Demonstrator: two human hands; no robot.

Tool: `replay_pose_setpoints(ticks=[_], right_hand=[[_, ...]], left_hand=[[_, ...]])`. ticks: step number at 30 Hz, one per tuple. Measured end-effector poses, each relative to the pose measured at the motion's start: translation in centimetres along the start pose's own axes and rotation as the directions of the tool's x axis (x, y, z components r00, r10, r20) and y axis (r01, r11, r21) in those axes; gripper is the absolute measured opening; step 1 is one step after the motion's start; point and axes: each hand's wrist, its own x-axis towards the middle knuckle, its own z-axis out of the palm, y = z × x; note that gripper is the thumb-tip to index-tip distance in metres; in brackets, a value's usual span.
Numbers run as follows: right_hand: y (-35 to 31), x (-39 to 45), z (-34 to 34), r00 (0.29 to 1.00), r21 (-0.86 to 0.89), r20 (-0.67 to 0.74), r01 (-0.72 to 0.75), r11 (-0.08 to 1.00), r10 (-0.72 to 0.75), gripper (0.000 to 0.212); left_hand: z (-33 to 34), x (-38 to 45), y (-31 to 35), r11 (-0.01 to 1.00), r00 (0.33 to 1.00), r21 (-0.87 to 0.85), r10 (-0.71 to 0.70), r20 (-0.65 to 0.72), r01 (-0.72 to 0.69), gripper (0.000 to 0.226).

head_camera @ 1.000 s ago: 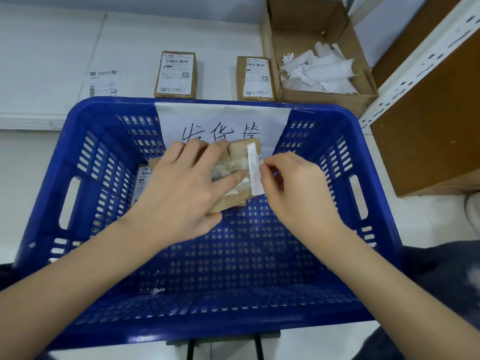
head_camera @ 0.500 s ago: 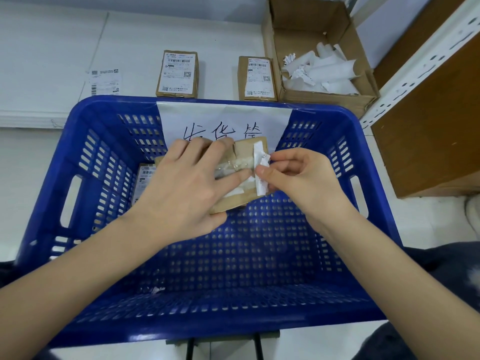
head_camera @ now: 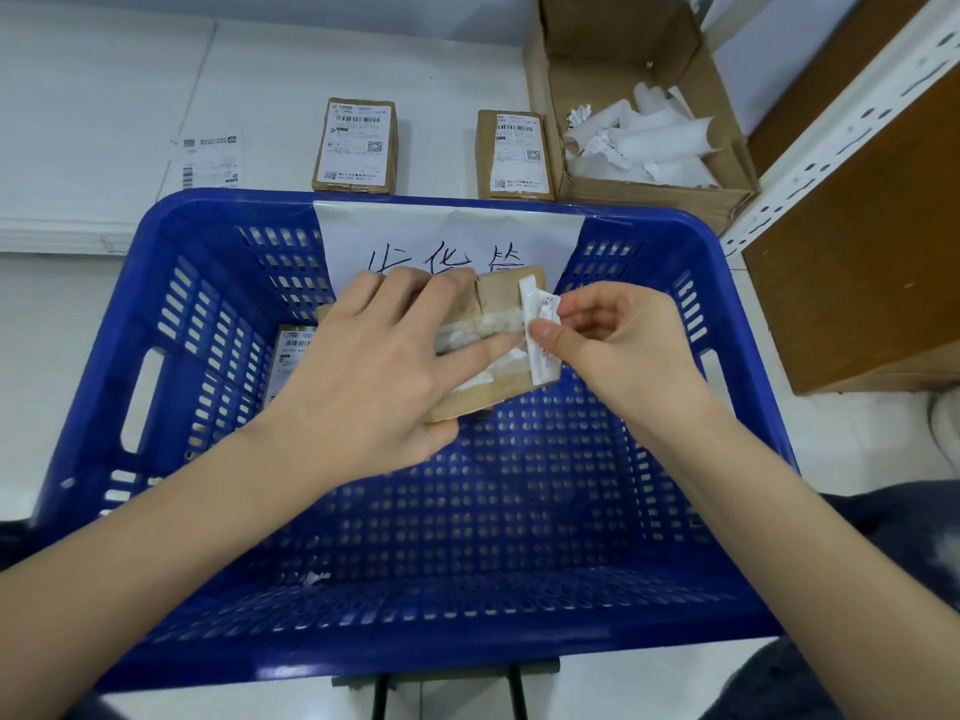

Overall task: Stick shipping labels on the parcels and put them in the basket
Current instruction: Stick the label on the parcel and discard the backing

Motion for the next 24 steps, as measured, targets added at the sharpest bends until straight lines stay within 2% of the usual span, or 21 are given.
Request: replay_pose_setpoints(ticks=[6,13,17,24], right_hand=[[0.2,-0.1,0.0,0.994,-0.161,-0.039,0.098,0.982,-0.105,0.008],[0.2,-0.1,-0.3,0.991,-0.114,-0.034,0.127,0.985,-0.132,0.014],[0.2,0.1,-0.8,0.998,0.024,-0.029,0.056,0.998,-0.055,0.011],[-0.3,0.4,-1.2,0.995,0.271,0.072,-0.082,0.959,0.064,0.006]], left_hand=[[0.0,0.1,-0.1,1.000,1.000,0.031,0.003,0.009,-0.003,0.076],[-0.1,0.2,-0.3,1.000,1.000,0.000,0.000,-0.007,0.000,0.075],[-0.3,0.1,-0.3,1.000,1.000,-0.011,0.007,-0.013,-0.007,0.074],[-0.8,0.1,-1.1,0.999,0.999,0.004,0.034,-0.005,-0.034,0.072]])
